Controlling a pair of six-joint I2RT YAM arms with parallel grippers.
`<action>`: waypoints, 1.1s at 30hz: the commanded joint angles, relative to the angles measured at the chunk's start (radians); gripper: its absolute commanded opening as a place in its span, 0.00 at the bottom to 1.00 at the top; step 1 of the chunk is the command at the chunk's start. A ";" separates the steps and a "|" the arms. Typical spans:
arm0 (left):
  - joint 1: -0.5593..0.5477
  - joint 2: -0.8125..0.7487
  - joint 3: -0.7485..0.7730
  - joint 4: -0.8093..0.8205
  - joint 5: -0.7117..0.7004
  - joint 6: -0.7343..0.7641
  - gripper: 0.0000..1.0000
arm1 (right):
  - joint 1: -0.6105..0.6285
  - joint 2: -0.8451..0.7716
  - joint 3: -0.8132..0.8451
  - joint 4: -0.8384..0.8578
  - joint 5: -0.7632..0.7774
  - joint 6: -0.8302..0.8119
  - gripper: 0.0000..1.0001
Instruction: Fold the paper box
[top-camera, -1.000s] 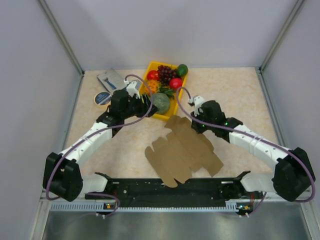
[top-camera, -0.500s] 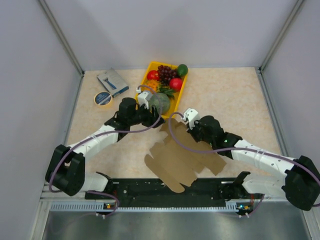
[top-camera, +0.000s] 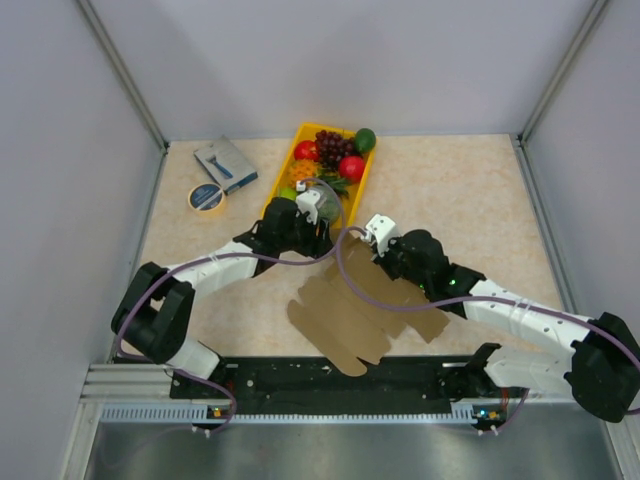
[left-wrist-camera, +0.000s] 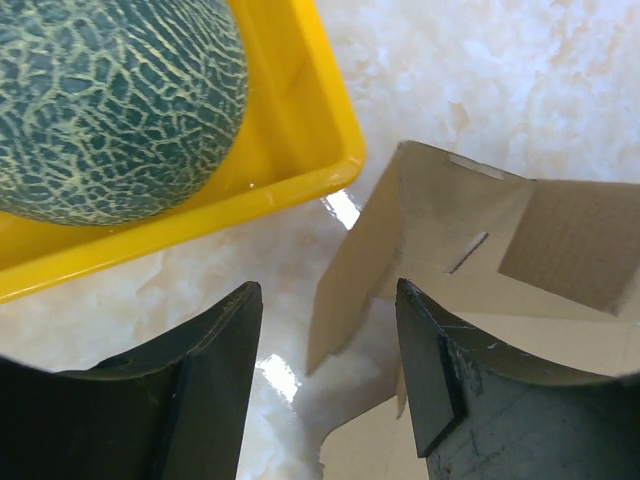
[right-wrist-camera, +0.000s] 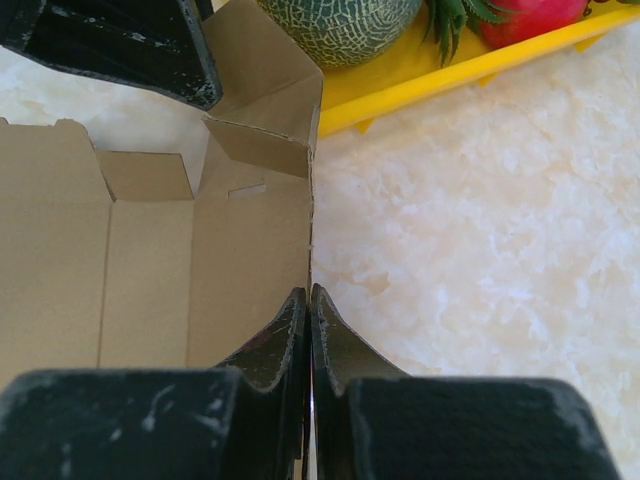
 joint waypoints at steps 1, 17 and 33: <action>-0.007 -0.037 0.028 0.055 -0.112 0.041 0.62 | 0.008 -0.010 0.013 0.038 -0.027 -0.019 0.00; -0.022 -0.083 -0.082 0.291 -0.110 0.062 0.14 | 0.025 0.043 0.056 0.003 0.098 -0.005 0.00; -0.055 -0.180 -0.418 0.610 -0.059 -0.105 0.00 | 0.295 0.174 0.071 0.069 0.570 -0.003 0.00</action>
